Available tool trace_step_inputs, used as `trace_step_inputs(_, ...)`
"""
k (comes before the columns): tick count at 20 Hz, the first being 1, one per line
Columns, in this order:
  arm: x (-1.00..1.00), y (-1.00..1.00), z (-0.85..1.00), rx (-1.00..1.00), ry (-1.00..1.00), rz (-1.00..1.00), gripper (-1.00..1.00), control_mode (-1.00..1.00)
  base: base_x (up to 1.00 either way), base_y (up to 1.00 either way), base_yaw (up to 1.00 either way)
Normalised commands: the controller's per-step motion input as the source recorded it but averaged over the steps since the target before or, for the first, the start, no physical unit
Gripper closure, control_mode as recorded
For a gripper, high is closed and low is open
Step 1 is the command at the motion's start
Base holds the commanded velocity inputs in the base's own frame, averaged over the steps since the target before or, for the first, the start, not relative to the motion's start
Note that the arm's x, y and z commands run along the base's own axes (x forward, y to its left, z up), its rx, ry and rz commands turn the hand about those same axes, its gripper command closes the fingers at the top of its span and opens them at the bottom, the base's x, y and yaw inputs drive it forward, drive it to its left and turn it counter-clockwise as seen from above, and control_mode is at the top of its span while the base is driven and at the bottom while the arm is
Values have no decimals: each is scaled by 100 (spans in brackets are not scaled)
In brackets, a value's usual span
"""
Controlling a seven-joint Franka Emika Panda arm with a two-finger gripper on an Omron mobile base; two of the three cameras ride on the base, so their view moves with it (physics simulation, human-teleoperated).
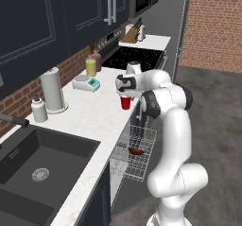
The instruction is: Pick up the cup and bowl from the counter, place them in the dishwasher, and close the dishwasher door.
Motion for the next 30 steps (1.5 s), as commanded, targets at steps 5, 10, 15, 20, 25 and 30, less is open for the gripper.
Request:
trace_step_inputs(5, -98, -54, 0, 4, -12, -1, 100, -100, 0, 0, 0)
trace_step_inputs(10, -95, -58, 0, 2, -15, 0, 100, -100, 0, 0, 0)
trace_step_inputs(15, -70, -40, 1, 0, -14, 0, 100, -100, 0, 0, 0)
trace_step_inputs(20, -30, -17, 12, 0, -2, 7, 100, -100, 0, 0, 0)
trace_step_inputs(25, 0, -18, 26, 3, 2, 14, 100, -100, 0, 0, 0)
trace_step_inputs(30, 0, -31, 12, 2, 8, 21, 100, -100, 0, 0, 0)
